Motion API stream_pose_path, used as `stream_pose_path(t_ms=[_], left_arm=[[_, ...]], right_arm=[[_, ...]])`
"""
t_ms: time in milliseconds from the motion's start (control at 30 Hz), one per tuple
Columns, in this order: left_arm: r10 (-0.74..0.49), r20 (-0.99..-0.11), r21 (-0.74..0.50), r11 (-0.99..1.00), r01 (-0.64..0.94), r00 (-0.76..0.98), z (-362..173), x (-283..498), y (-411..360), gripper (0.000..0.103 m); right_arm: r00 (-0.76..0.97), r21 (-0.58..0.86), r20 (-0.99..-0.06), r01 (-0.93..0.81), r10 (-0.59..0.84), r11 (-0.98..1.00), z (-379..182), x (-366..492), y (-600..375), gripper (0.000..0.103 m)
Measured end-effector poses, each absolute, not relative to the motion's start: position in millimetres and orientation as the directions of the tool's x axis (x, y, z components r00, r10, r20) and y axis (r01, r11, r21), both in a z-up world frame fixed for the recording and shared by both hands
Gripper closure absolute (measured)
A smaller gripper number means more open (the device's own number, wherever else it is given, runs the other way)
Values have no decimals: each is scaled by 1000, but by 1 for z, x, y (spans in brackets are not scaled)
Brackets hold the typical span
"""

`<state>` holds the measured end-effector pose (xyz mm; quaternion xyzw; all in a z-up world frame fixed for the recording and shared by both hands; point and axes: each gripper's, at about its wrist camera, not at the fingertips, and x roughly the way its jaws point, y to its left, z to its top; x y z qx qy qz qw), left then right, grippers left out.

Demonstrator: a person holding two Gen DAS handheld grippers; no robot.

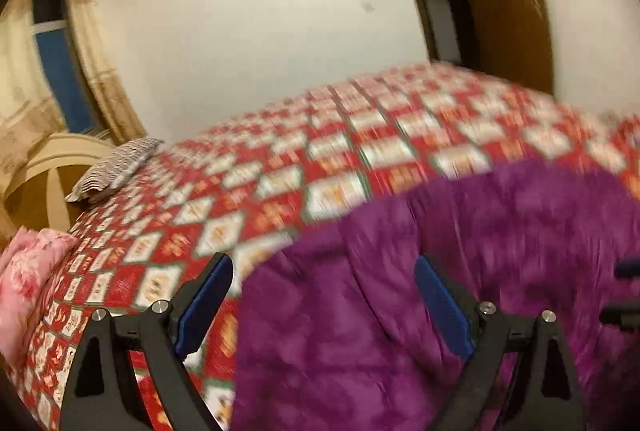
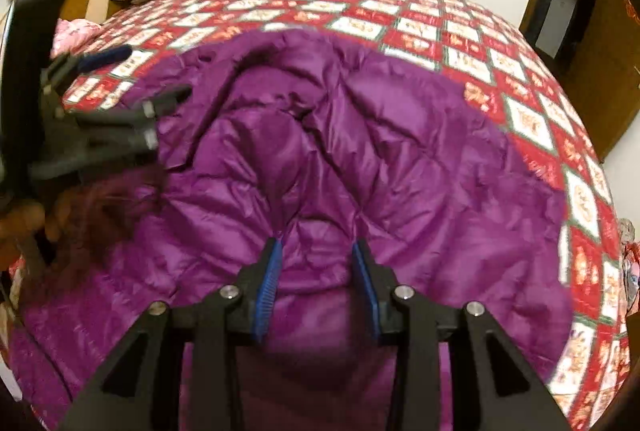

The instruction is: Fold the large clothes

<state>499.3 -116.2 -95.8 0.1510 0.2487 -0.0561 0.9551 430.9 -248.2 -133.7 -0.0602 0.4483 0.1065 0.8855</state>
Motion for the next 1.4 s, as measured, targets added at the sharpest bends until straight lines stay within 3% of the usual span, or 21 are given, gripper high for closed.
stream_pose_path(t_ms=[133, 233, 367, 467, 733, 1400], left_arm=[[41, -495, 207, 976, 72, 868, -77, 534, -122, 10], [122, -546, 177, 984, -28, 829, -89, 559, -138, 10], [131, -592, 187, 982, -22, 795, -128, 576, -163, 10], [171, -625, 265, 964, 0, 762, -163, 582, -175, 10], [148, -687, 247, 968, 37, 711, -184, 591, -178, 9], [181, -675, 278, 960, 19, 715, -188, 592, -182, 7]], right_arm=[[653, 55, -748, -118, 119, 992, -95, 442, -262, 63], [715, 86, -698, 56, 20, 995, -83, 473, -272, 62], [741, 138, -670, 172, -36, 975, -103, 519, -278, 61], [703, 130, -709, 211, -58, 969, -142, 542, -282, 62], [684, 102, -728, 177, -48, 979, -173, 544, -280, 63], [661, 39, -745, 175, -88, 984, -182, 553, -272, 62]])
